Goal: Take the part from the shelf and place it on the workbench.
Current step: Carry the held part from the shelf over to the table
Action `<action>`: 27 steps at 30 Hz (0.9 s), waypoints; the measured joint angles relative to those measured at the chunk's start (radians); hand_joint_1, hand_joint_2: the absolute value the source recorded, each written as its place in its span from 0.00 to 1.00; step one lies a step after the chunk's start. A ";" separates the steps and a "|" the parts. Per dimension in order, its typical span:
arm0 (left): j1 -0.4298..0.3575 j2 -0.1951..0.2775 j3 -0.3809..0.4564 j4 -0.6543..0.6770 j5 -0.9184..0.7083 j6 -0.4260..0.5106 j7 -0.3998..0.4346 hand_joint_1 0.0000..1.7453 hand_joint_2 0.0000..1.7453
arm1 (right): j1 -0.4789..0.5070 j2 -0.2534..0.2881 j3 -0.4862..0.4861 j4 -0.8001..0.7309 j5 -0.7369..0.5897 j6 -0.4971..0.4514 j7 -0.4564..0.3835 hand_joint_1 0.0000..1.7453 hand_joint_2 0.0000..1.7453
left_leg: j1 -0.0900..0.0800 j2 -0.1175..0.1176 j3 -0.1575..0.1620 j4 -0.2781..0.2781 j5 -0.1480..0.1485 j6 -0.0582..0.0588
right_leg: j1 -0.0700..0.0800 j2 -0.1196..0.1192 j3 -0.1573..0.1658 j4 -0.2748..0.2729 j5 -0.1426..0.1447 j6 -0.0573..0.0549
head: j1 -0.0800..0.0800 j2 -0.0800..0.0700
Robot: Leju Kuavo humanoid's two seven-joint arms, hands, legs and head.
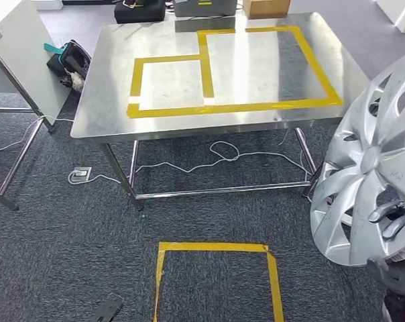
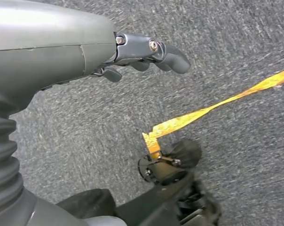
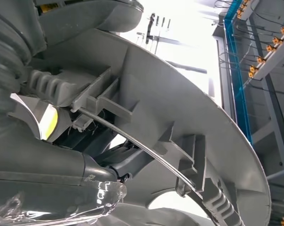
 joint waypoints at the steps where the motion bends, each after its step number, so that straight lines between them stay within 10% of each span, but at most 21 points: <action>1: -0.001 0.000 0.000 0.000 0.000 0.000 0.000 0.00 1.00 | 0.000 0.000 0.000 0.000 0.000 0.001 0.000 1.00 1.00 | -0.002 0.000 0.008 -0.019 -0.004 0.005 | 0.001 0.000 0.001 -0.002 -0.002 0.006 | -0.001 0.000; 5: 0.000 0.001 0.000 0.000 -0.002 -0.001 0.000 0.00 1.00 | 0.000 0.000 0.001 0.000 0.001 0.005 0.000 1.00 1.00 | -0.001 -0.002 0.020 -0.032 -0.011 0.033 | 0.000 -0.001 -0.005 0.013 -0.021 0.026 | 0.004 0.000; 10: 0.001 0.001 0.001 0.000 -0.008 0.000 0.000 0.00 1.00 | 0.000 0.000 0.003 0.001 0.005 0.007 -0.002 1.00 1.00 | -0.008 -0.003 0.037 -0.034 -0.024 0.053 | 0.006 -0.002 -0.155 0.276 -0.105 0.025 | 0.010 0.000; 15: 0.000 0.000 0.001 0.000 -0.008 0.000 0.000 0.00 1.00 | -0.001 0.000 0.004 0.001 0.007 0.007 -0.004 1.00 1.00 | -0.015 -0.008 0.066 -0.031 -0.046 0.043 | 0.012 -0.001 -0.057 0.035 0.040 0.010 | 0.009 0.000; 20: 0.000 0.001 0.001 0.000 -0.009 0.001 0.000 0.00 1.00 | 0.000 0.000 0.005 0.001 0.008 0.006 -0.006 1.00 1.00 | -0.015 -0.007 0.059 -0.013 -0.064 0.017 | 0.011 0.000 -0.035 -0.003 0.038 -0.015 | 0.004 0.000; 24: 0.000 0.000 0.000 0.000 -0.010 0.001 0.000 0.00 1.00 | -0.002 0.000 0.005 0.001 0.010 0.006 -0.007 1.00 1.00 | -0.006 -0.004 -0.059 0.202 -0.153 -0.003 | 0.006 -0.003 -0.029 -0.007 0.033 -0.028 | -0.001 0.000; 27: 0.002 0.000 0.000 0.000 -0.010 0.001 0.000 0.00 1.00 | 0.000 0.000 0.005 0.001 0.012 0.006 -0.007 1.00 1.00 | 0.000 -0.003 -0.076 0.193 -0.101 -0.007 | 0.004 -0.002 -0.021 -0.007 0.026 -0.026 | -0.002 0.000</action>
